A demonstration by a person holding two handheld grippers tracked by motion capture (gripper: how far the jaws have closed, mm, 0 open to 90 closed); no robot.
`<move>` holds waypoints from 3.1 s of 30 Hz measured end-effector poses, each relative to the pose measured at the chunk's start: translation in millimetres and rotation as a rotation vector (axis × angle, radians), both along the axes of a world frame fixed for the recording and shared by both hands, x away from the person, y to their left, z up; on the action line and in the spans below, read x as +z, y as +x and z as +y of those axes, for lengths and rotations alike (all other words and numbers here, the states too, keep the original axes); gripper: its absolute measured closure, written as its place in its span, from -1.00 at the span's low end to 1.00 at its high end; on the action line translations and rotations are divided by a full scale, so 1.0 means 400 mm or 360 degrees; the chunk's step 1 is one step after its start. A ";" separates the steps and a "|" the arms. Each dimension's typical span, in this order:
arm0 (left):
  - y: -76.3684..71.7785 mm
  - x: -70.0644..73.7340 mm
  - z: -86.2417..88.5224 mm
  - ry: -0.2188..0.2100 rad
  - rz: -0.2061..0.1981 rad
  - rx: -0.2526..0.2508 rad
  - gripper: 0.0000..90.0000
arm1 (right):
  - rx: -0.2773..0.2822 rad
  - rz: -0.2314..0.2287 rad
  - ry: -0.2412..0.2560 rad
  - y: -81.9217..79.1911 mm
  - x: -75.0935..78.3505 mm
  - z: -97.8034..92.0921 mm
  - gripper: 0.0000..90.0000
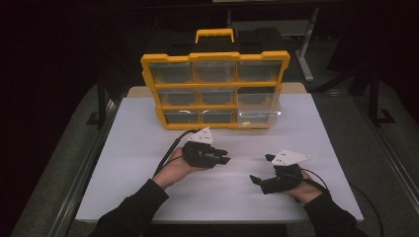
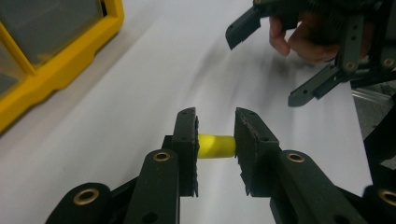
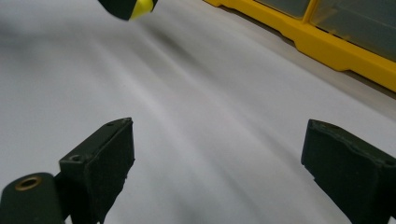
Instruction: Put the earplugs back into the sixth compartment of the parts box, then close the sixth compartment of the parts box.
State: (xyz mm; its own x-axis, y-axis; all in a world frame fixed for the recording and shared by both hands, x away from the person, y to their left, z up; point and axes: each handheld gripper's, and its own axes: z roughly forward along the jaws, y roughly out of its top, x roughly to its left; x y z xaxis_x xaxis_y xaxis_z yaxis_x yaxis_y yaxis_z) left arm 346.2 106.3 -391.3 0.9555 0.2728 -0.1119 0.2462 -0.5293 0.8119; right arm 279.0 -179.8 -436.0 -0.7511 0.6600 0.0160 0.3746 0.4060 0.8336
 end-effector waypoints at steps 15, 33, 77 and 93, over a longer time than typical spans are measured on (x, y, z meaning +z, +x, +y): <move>0.038 0.097 0.007 -0.0068 -0.0035 -0.0029 0.56 | -0.0008 0.0001 0.0005 0.001 0.000 0.001 -0.81; 0.107 0.249 0.003 -0.0162 -0.0071 -0.0037 0.56 | -0.0006 0.0002 0.0007 0.000 -0.001 0.001 -0.81; 0.184 0.326 -0.183 -0.0125 -0.0009 -0.0058 0.88 | 0.0000 0.0004 0.0018 -0.001 0.001 0.001 -0.81; 0.155 0.257 -0.239 0.0026 -0.0104 -0.0013 0.99 | 0.0003 0.0004 0.0019 0.001 0.001 0.001 -0.81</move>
State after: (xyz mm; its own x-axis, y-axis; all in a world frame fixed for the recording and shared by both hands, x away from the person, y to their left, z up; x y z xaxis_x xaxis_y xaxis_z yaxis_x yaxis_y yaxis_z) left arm 408.4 10.6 -288.6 0.9629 0.2663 -0.0449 0.1887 -0.5444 0.8173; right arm 279.2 -179.6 -435.6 -0.7523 0.6583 0.0257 0.3757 0.3966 0.8376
